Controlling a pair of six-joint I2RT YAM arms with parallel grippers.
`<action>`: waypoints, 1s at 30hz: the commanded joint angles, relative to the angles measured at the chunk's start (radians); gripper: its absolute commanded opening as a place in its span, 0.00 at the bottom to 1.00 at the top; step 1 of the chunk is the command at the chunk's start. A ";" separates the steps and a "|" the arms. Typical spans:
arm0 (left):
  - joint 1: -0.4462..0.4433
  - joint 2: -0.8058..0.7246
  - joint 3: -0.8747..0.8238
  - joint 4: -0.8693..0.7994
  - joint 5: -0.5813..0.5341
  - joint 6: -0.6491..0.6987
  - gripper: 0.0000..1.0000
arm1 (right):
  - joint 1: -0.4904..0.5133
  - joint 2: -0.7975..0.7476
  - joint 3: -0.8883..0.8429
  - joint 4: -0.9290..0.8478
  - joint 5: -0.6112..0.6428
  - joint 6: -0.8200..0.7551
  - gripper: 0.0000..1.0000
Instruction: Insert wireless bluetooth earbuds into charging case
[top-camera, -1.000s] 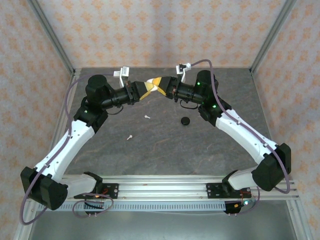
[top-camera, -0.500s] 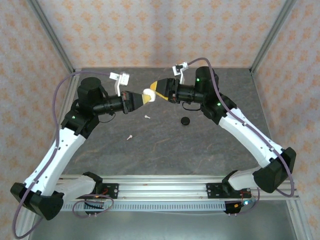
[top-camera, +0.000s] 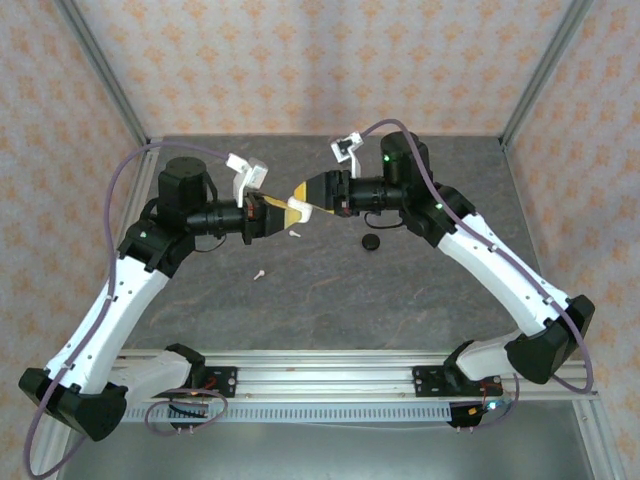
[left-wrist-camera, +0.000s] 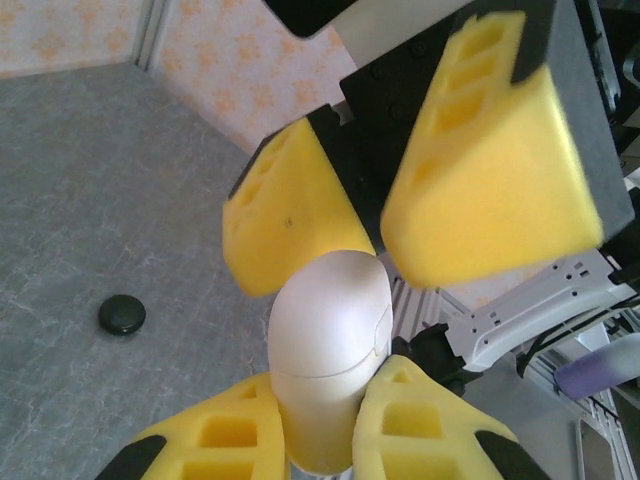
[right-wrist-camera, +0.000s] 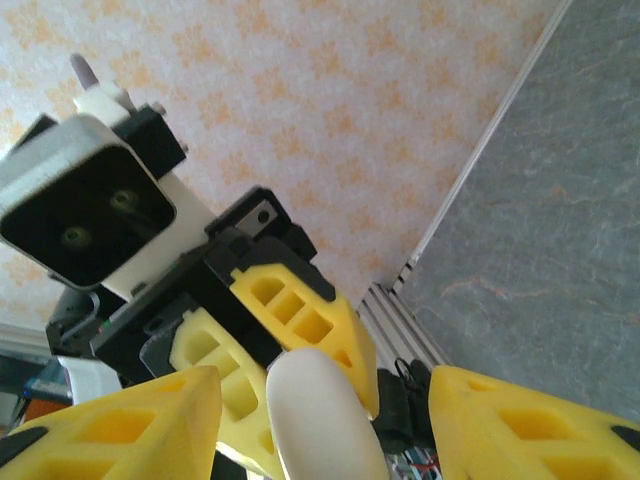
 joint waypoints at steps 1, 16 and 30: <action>-0.004 -0.002 0.009 0.003 0.048 0.059 0.00 | 0.016 0.005 0.031 -0.079 -0.032 -0.065 0.56; -0.003 -0.085 -0.055 0.092 0.035 0.037 0.00 | -0.079 0.022 -0.074 0.065 -0.054 0.029 0.49; -0.003 -0.203 -0.133 0.013 -0.217 0.043 0.00 | -0.137 0.066 -0.072 0.220 -0.072 0.221 0.52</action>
